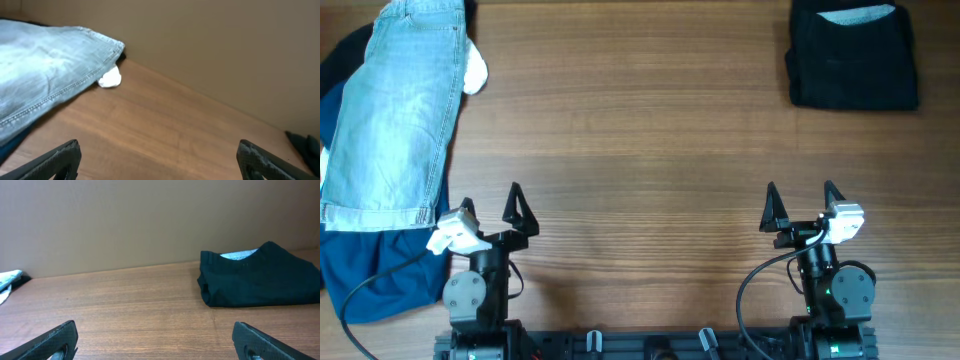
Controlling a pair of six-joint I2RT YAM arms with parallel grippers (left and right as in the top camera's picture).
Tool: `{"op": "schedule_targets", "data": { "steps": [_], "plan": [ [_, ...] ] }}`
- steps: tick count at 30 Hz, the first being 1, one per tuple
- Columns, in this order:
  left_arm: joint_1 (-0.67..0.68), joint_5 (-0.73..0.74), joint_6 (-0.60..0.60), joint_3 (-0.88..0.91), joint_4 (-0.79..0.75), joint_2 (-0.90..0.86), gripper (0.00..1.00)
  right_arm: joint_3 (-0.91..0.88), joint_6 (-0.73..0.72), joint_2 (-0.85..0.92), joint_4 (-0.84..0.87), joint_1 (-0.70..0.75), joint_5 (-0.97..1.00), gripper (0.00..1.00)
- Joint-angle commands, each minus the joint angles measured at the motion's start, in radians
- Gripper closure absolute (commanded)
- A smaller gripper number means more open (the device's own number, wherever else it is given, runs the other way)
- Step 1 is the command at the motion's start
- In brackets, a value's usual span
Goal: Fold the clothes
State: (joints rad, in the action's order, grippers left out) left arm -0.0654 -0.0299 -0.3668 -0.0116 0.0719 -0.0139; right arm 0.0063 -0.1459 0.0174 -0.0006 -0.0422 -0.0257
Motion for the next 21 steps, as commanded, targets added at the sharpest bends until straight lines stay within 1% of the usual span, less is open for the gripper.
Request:
{"op": "schedule_targets", "data": {
  "steps": [1,21],
  "plan": [
    [0.005,-0.012,0.023,0.006,0.0,0.011,0.0,-0.001,-0.014,-0.007,0.003,0.005,-0.013,0.0],
    [0.005,-0.005,0.023,0.006,-0.002,0.011,0.0,-0.001,-0.014,-0.006,0.003,0.005,-0.013,0.0]
  ]
}}
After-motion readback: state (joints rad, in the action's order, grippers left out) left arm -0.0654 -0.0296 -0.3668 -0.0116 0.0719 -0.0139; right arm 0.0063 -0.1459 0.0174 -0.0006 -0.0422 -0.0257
